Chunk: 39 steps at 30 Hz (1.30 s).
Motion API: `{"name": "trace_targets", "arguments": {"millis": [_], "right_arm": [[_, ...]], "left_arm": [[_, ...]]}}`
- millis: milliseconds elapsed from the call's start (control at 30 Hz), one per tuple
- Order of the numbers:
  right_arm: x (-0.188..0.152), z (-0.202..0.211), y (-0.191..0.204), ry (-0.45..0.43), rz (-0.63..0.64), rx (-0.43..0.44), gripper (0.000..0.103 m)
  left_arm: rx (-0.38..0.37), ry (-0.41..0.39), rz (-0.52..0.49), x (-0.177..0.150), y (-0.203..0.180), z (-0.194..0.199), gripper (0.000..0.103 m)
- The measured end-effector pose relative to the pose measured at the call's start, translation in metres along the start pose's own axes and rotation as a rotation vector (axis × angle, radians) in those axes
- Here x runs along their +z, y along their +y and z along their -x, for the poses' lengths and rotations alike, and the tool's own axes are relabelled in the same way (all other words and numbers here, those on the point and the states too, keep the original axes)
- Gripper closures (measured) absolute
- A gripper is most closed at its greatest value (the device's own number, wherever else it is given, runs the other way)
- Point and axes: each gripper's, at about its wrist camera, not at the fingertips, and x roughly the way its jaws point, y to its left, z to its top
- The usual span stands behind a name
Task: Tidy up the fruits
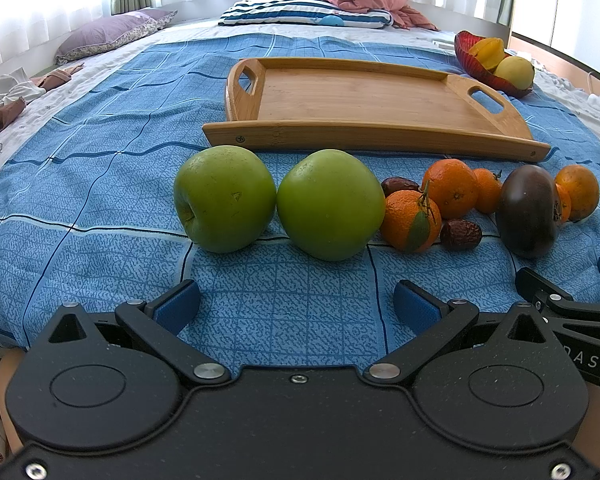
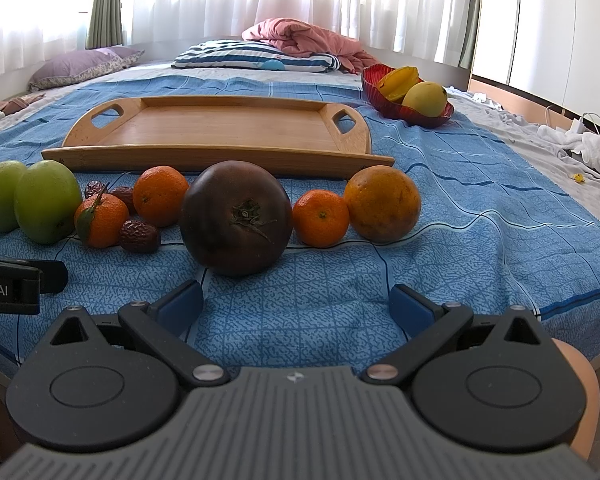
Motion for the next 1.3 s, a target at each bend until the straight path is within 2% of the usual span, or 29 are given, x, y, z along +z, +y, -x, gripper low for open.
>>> {"name": "trace_targets", "arguments": {"millis": [567,800,967,1067,1133,1300], "right_arm": [[-0.002,0.002,-0.001,-0.006,-0.003,0.001,0.0],[0.008,-0.003,-0.002,0.047,-0.016,0.011,0.0],[0.004,-0.002,-0.003,0.008,-0.012,0.017,0.0],[0.002,0.001,-0.003,-0.017,-0.012,0.029,0.0],[0.002,0.002,-0.005,-0.039,-0.018,0.048,0.005],[0.004,0.007,-0.011,-0.085,-0.069,0.093,0.017]], "left_arm": [[-0.004,-0.014,0.011,-0.001,0.001,0.0,0.0],[-0.005,-0.066,0.015,-0.008,0.005,0.004,0.0],[0.026,-0.12,-0.017,-0.016,-0.002,0.004,0.0],[0.015,-0.129,-0.006,-0.017,0.0,0.007,0.0],[0.003,-0.128,-0.001,-0.016,0.003,0.01,0.002],[0.013,-0.177,0.008,-0.012,0.008,0.022,0.016]]}}
